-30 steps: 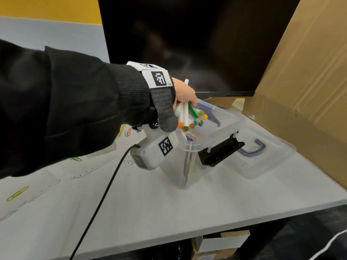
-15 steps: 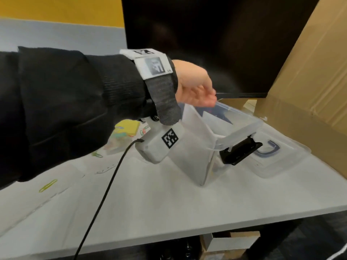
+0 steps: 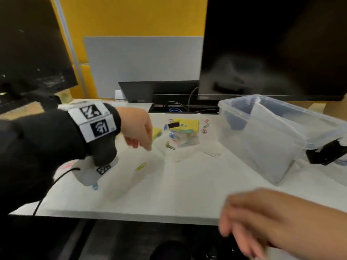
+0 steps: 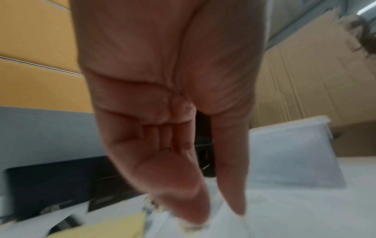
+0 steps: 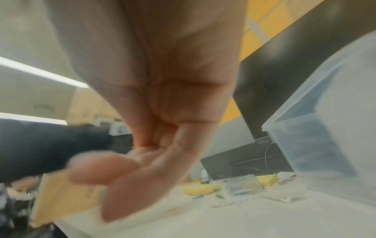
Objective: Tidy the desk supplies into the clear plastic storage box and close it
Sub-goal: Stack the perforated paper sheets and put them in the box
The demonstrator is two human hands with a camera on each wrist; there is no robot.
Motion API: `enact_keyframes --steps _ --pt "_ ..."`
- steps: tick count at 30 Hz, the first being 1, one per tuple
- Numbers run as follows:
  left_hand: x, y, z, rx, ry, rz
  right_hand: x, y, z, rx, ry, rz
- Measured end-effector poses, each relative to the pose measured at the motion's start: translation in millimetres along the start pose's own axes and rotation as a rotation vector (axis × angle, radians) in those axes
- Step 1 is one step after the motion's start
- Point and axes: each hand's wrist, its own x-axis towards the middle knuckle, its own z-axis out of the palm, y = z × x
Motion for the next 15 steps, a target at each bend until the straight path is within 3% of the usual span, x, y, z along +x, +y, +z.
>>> enact_keyframes --steps 3,7,11,15 --pt "-0.8 -42.6 18.7 0.048 -0.13 -0.15 46.6 -13.5 -3.7 -0.116 0.135 -0.024" --pt "6.9 -69.9 39.1 0.199 -0.161 -0.242 107.5 -18.7 -16.8 -0.422 0.325 0.001" --pt "24.0 -67.8 47.5 0.118 -0.044 -0.227 144.8 -13.4 -25.7 -0.512 0.327 0.134" --pt "46.3 -67.5 45.1 -0.041 -0.082 -0.223 164.3 -6.8 -28.4 -0.526 0.292 0.19"
